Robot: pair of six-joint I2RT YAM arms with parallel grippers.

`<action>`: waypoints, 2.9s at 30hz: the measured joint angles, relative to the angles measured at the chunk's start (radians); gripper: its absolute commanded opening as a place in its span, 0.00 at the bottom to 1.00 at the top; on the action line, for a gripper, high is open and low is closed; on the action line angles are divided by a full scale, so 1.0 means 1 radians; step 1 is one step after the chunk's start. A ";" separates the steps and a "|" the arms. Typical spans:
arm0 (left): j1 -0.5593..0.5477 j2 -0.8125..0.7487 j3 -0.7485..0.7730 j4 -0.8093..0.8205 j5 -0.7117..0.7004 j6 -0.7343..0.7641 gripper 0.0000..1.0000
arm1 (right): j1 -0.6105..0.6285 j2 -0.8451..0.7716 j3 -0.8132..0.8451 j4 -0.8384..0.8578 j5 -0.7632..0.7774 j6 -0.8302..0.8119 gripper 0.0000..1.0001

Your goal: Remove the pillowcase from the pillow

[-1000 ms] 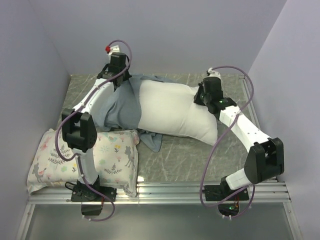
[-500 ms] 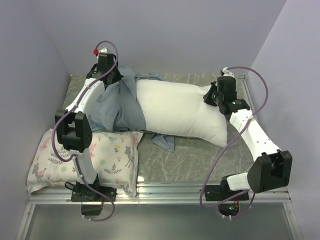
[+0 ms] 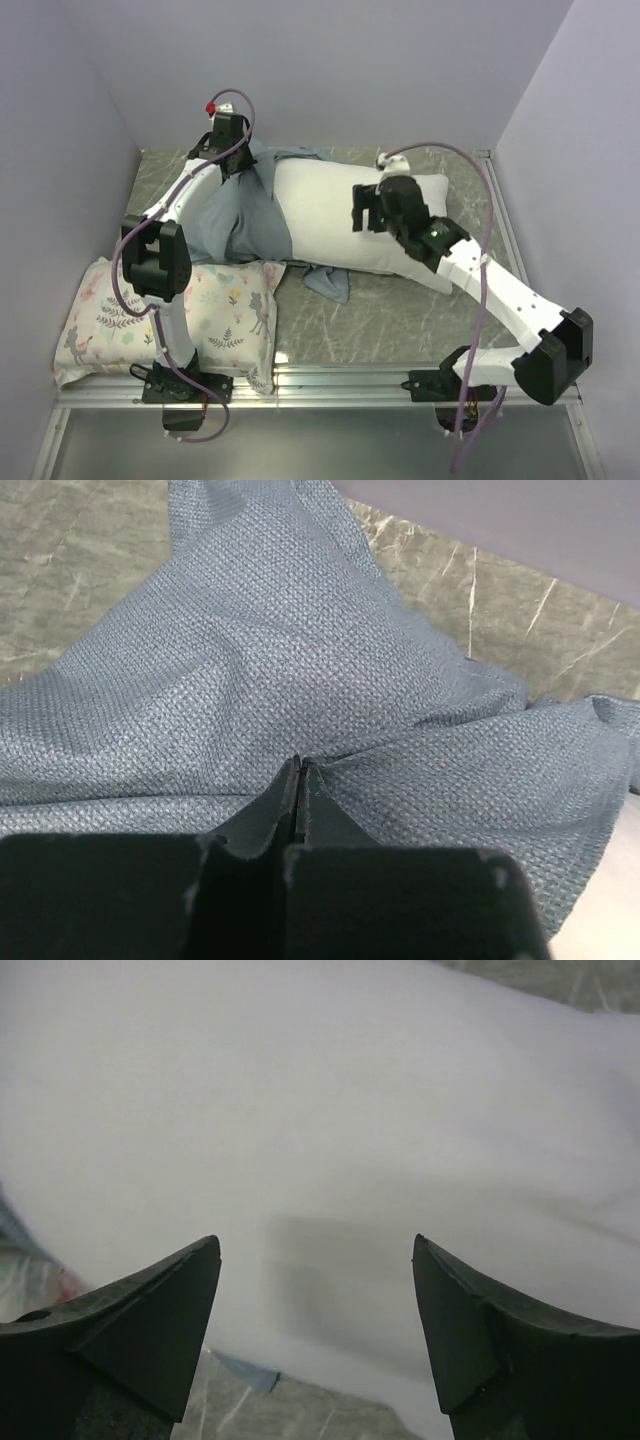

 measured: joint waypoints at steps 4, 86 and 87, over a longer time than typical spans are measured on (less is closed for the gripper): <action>-0.005 0.006 0.000 -0.003 -0.010 0.003 0.00 | 0.168 -0.041 -0.085 0.035 0.104 -0.028 0.90; -0.292 0.150 0.418 -0.299 -0.131 0.124 0.08 | -0.319 0.504 0.497 -0.072 -0.511 0.184 0.73; -0.283 0.143 0.417 -0.281 -0.116 0.115 0.09 | -0.317 0.480 0.509 -0.084 -0.462 0.176 0.77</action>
